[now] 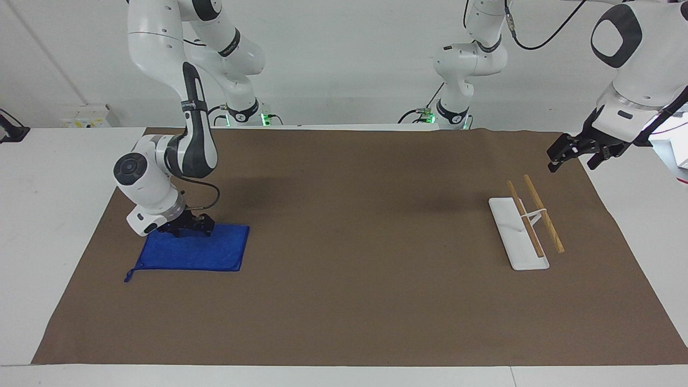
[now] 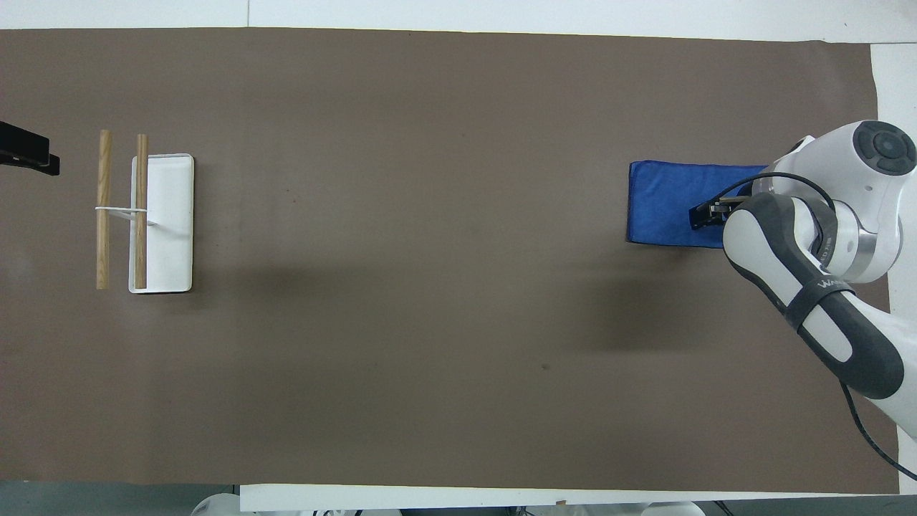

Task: Right arm passes towel to left arm to hang
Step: 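Lower the right gripper onto the blue towel's near edge and close, then lift the towel with the right gripper toward the table center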

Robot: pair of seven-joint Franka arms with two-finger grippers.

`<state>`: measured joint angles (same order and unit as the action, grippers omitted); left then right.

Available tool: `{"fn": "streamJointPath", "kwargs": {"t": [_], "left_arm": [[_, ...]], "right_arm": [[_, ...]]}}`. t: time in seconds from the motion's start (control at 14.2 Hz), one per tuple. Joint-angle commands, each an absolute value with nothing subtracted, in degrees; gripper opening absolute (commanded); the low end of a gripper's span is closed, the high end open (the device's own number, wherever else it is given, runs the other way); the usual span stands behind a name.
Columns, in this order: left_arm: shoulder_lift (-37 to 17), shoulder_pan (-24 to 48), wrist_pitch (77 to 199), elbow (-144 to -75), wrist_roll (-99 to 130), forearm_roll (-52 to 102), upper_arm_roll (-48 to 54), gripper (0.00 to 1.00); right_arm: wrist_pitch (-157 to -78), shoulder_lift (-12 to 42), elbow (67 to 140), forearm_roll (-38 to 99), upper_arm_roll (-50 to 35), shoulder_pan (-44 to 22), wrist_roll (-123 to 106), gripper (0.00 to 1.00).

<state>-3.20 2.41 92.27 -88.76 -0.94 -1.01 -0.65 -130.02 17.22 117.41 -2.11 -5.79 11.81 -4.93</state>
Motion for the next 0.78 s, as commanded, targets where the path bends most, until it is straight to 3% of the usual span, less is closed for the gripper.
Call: {"fn": "streamJointPath", "kwargs": {"t": [0.0,0.07,0.42,0.71], "left_arm": [[-2.46,1.23,91.58,-89.3,-1.49,-1.41,0.35,1.0],[-2.46,1.23,91.58,-89.3,-1.49,-1.41,0.35,1.0],[-2.46,1.23,91.58,-89.21,-1.49,-1.41,0.35,1.0],[-2.46,1.32,91.58,-89.3,-1.49,-1.41,0.35,1.0]], "right_arm": [[-131.84,15.56,120.14,-1.23,-6.33,12.66,-6.77,0.93],[-131.84,15.47,120.41,-1.23,-6.33,12.66,-6.85,0.88],[-131.57,15.47,120.32,-1.23,-6.33,12.66,-8.61,0.34],[-130.7,15.56,119.62,-1.32,-6.33,12.57,-10.72,0.0]]}}
